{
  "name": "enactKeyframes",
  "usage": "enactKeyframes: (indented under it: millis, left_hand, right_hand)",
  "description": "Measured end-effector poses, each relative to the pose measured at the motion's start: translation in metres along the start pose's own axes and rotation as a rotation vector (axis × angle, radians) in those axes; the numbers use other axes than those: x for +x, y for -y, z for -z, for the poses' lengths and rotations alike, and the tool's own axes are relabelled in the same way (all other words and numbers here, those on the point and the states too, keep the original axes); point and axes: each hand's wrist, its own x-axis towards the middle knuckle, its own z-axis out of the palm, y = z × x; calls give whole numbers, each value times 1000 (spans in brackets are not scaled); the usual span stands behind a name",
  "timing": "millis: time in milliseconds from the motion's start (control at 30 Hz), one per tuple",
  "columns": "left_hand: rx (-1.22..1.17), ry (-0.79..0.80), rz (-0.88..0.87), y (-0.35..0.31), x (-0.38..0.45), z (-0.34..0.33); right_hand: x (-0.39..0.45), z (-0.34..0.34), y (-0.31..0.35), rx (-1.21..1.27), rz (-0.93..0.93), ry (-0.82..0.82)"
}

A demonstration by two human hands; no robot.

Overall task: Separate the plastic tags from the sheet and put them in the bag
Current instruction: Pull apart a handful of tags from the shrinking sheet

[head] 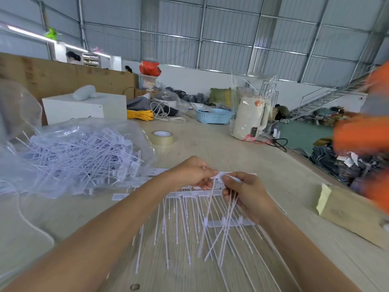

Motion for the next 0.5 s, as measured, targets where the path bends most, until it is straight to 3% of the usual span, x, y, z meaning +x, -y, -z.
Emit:
enactKeyframes:
  millis: [300,500]
  left_hand:
    - [-102,-22,32,-5,-4,-10]
    - [-375,116,173,-8,-3,-2]
  right_hand:
    - [-1,0,-4,-148,148,-20]
    - [-6,-3,1,-269,290,-48]
